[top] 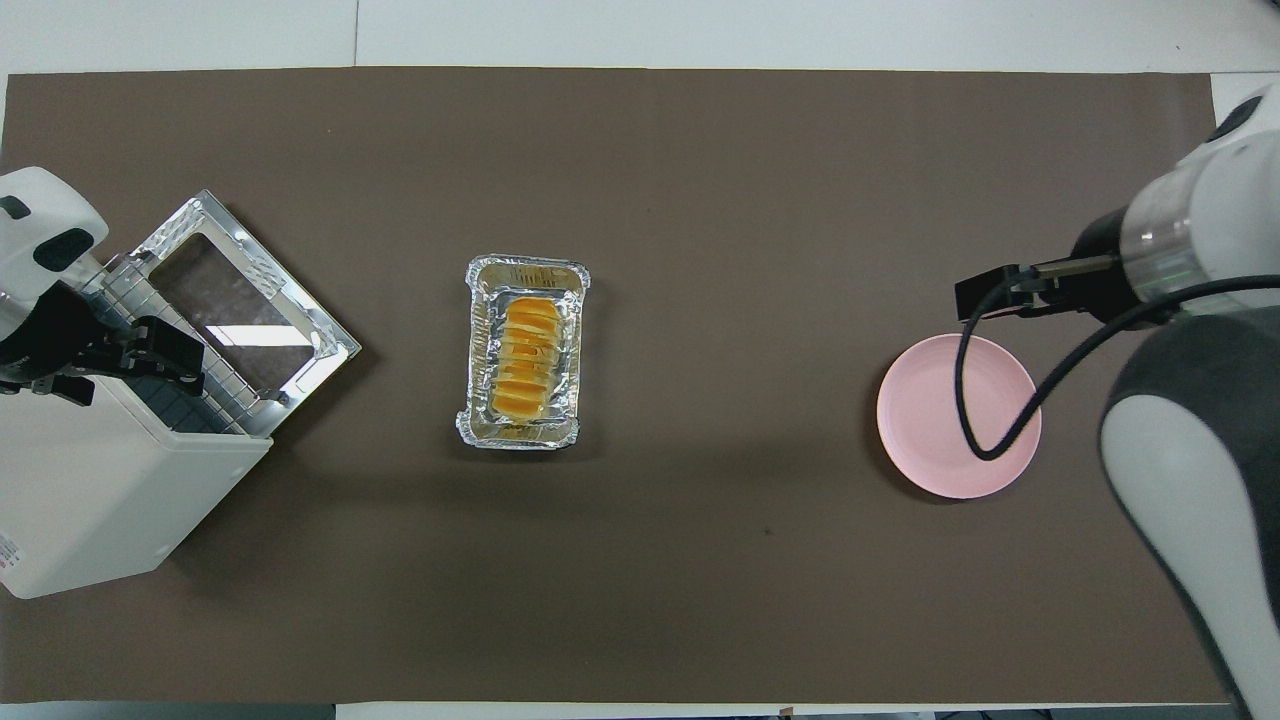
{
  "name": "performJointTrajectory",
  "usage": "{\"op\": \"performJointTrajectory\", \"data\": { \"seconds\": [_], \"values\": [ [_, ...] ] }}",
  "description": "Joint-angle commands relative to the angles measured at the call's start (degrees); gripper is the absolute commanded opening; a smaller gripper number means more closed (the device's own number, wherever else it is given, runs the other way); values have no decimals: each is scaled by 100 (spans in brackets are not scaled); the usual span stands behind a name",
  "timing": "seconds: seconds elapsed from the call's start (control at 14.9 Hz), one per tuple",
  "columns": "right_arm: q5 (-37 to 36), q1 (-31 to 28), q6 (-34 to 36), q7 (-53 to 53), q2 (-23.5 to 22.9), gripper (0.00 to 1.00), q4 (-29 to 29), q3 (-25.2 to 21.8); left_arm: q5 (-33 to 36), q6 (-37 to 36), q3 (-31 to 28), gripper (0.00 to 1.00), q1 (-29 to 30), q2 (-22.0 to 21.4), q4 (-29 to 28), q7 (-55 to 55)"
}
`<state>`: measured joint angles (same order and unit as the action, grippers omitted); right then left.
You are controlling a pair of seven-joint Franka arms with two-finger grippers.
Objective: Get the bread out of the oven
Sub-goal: 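Move the right gripper over to the foil tray of bread, then grasp the foil tray rim with the right gripper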
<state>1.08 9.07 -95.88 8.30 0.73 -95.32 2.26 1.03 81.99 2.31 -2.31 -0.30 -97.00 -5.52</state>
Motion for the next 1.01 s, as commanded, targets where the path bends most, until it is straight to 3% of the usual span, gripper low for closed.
{"op": "performJointTrajectory", "data": {
  "seconds": [0.0,0.27,0.6,0.94],
  "values": [
    [33,480,-517,828,-387,100,-110,-7,-32,-341,-37,100,47,-93,346,226],
    [33,1324,-1519,2251,-1222,100,74,-7,-24,-227,-29,100,38,-145,190,245],
    [15,1799,-1715,3183,-1812,100,399,-15,-15,-210,-37,100,38,-172,190,192],
    [-64,2099,-1653,3898,-3348,100,1891,-24,-15,-210,-37,100,29,-172,190,183]
  ]
}}
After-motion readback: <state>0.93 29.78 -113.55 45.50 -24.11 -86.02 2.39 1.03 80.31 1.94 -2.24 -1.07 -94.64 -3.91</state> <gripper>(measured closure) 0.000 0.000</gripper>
